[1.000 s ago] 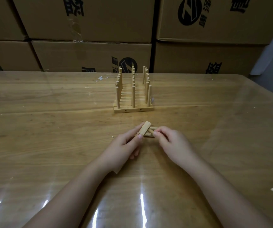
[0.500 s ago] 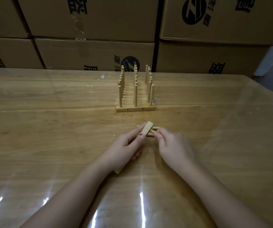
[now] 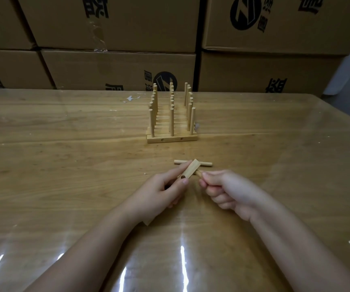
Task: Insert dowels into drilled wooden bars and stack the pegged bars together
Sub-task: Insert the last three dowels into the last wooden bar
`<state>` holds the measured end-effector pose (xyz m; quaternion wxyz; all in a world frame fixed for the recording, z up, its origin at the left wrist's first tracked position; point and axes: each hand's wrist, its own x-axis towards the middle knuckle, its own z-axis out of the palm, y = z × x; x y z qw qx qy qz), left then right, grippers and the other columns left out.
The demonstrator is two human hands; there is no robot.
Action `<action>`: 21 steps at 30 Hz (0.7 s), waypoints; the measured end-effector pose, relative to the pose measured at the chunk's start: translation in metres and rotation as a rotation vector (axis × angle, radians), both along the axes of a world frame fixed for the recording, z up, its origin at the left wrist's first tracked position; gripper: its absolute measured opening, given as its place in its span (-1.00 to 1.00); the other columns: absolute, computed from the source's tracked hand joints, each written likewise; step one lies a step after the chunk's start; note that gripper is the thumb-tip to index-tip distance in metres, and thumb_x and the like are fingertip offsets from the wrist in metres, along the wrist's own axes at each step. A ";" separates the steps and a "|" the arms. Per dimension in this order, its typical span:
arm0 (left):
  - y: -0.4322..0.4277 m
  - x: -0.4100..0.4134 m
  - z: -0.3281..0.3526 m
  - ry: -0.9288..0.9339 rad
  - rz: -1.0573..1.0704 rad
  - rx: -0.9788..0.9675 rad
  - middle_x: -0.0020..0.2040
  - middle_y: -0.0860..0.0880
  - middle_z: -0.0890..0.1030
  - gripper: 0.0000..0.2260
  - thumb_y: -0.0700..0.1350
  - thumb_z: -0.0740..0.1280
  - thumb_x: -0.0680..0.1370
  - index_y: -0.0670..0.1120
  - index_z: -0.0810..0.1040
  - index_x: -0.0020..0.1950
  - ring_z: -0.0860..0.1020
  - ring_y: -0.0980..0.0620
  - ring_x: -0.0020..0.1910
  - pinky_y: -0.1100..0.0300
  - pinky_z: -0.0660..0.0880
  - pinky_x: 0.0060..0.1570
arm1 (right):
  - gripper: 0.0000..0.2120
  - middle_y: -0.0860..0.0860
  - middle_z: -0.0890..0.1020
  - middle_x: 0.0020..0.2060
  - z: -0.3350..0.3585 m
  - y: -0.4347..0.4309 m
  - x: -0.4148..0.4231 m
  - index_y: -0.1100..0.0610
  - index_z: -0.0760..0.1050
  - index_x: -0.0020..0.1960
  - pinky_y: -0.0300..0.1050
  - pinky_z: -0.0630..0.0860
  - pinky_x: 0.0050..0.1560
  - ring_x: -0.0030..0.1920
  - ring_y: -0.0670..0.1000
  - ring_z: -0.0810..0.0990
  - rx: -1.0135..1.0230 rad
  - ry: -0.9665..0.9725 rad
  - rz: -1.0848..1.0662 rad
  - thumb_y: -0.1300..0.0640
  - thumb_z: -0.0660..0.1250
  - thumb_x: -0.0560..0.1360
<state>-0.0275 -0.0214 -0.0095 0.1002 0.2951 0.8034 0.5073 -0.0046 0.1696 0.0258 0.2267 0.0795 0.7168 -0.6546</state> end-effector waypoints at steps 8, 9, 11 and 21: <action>-0.003 -0.002 0.002 -0.173 0.022 0.196 -0.35 0.12 0.50 -0.58 0.11 0.24 0.54 0.23 0.33 0.41 0.47 0.17 -0.32 0.28 0.45 -0.26 | -0.74 -0.05 0.50 -0.47 -0.004 0.003 -0.006 0.05 0.61 -0.10 -0.33 0.23 -0.53 -0.53 -0.13 0.33 0.064 0.221 0.006 -0.04 0.20 0.56; -0.004 -0.003 0.003 -0.203 0.031 0.235 -0.34 0.10 0.51 -0.57 0.11 0.24 0.53 0.22 0.34 0.40 0.48 0.14 -0.33 0.28 0.46 -0.27 | -0.74 -0.06 0.58 -0.42 -0.004 0.002 -0.007 0.00 0.61 -0.09 -0.32 0.31 -0.47 -0.48 -0.13 0.42 0.098 0.285 -0.026 -0.09 0.20 0.55; -0.006 -0.005 0.006 -0.272 0.091 0.314 -0.35 0.04 0.54 -0.57 0.09 0.23 0.50 0.16 0.37 0.38 0.49 0.12 -0.36 0.29 0.47 -0.31 | -0.72 -0.08 0.66 -0.29 -0.008 0.003 -0.012 -0.04 0.58 -0.06 -0.30 0.41 -0.41 -0.39 -0.12 0.55 0.096 0.403 -0.189 -0.14 0.15 0.54; -0.012 -0.013 0.009 -0.507 0.296 0.678 -0.46 -0.08 0.46 -0.61 0.16 0.16 0.48 -0.14 0.52 -0.03 0.39 0.04 -0.53 0.24 0.35 -0.49 | -0.72 -0.32 0.33 0.28 -0.036 0.011 -0.021 -0.23 0.47 0.22 -0.13 0.05 0.30 0.31 -0.23 0.18 0.856 0.849 0.167 0.03 0.15 0.59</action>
